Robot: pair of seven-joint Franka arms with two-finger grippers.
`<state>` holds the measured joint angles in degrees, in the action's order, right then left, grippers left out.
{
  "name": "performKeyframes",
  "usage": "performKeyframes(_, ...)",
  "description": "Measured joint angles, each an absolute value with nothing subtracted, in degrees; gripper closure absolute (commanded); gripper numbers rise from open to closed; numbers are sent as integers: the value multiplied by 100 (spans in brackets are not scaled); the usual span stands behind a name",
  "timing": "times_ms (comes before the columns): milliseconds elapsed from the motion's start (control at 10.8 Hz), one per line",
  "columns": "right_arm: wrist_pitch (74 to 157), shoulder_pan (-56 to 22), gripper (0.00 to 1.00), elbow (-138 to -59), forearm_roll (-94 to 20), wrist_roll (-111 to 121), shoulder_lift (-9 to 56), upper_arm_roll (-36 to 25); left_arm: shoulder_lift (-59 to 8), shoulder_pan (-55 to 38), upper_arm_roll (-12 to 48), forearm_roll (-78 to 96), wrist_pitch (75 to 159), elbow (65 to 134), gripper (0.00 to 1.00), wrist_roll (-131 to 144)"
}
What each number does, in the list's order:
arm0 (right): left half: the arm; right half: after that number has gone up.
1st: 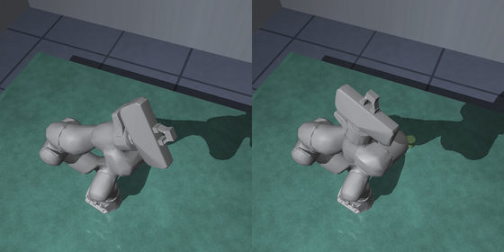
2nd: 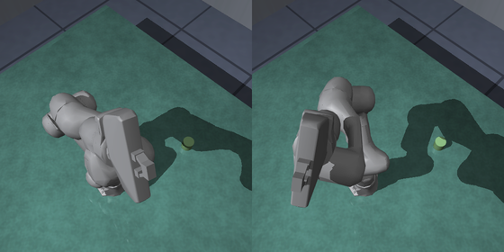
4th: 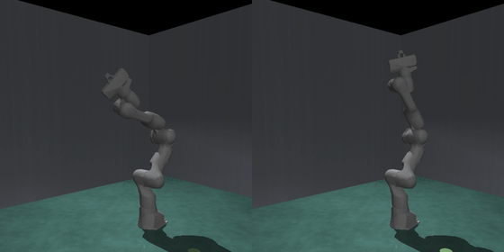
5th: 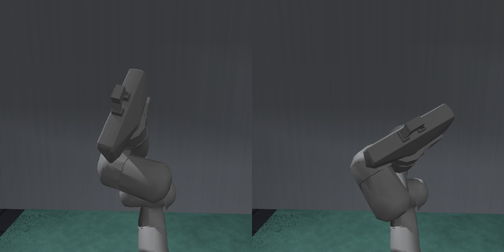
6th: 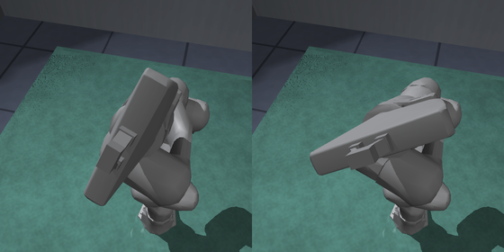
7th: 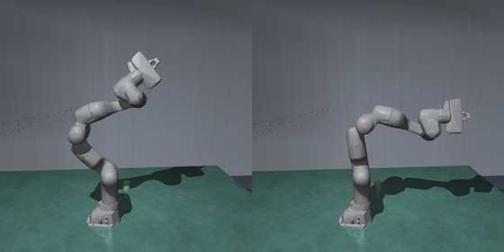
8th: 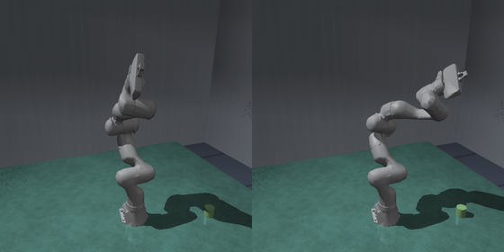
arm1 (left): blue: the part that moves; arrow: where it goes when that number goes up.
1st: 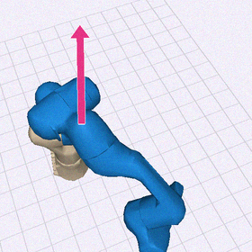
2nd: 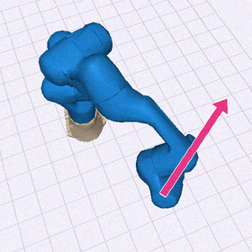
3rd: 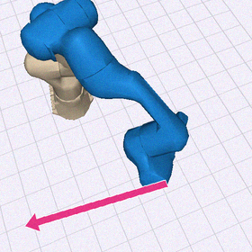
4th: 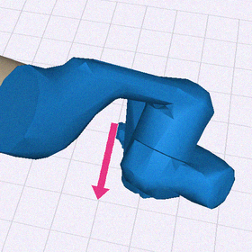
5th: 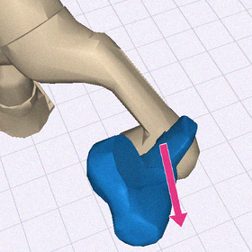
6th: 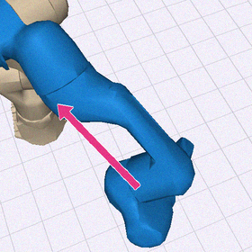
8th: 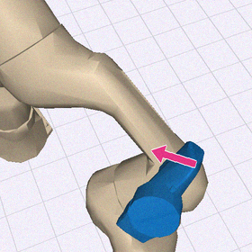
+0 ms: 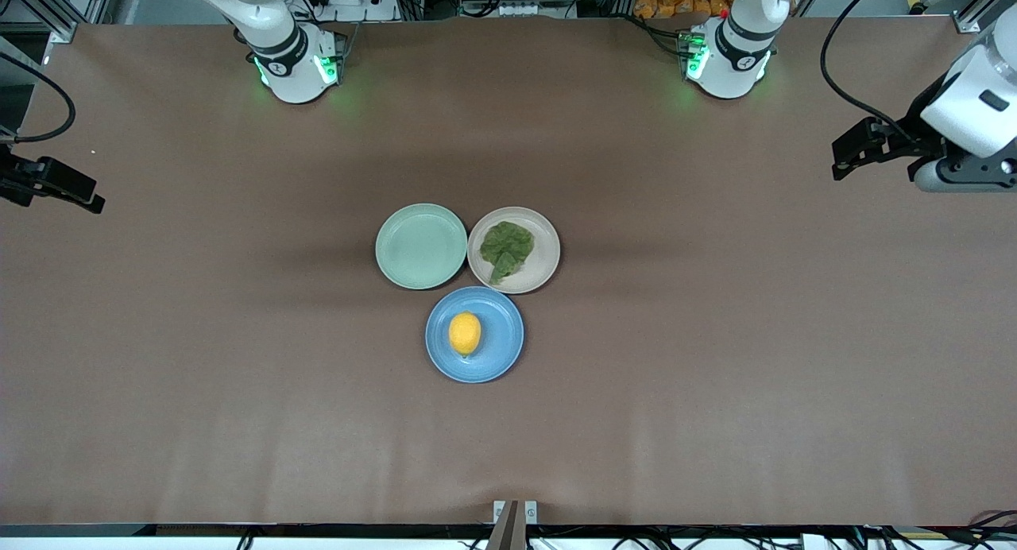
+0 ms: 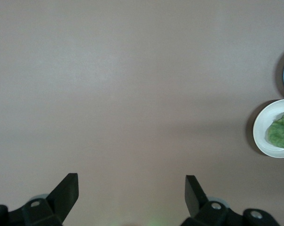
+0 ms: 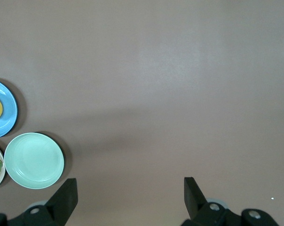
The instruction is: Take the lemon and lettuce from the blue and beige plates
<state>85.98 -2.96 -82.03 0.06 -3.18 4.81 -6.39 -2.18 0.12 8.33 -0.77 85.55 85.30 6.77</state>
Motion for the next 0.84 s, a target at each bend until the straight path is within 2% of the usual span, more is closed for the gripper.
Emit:
performKeyframes(558,8564,-343,0,-8314,-35,-351,509,-512,-853,-308,916,110,8731,8434,0,677)
performKeyframes(837,8963,-505,0,-8410,-345,-1012,795,-330,-1331,-736,940,574,9187,8431,0,707)
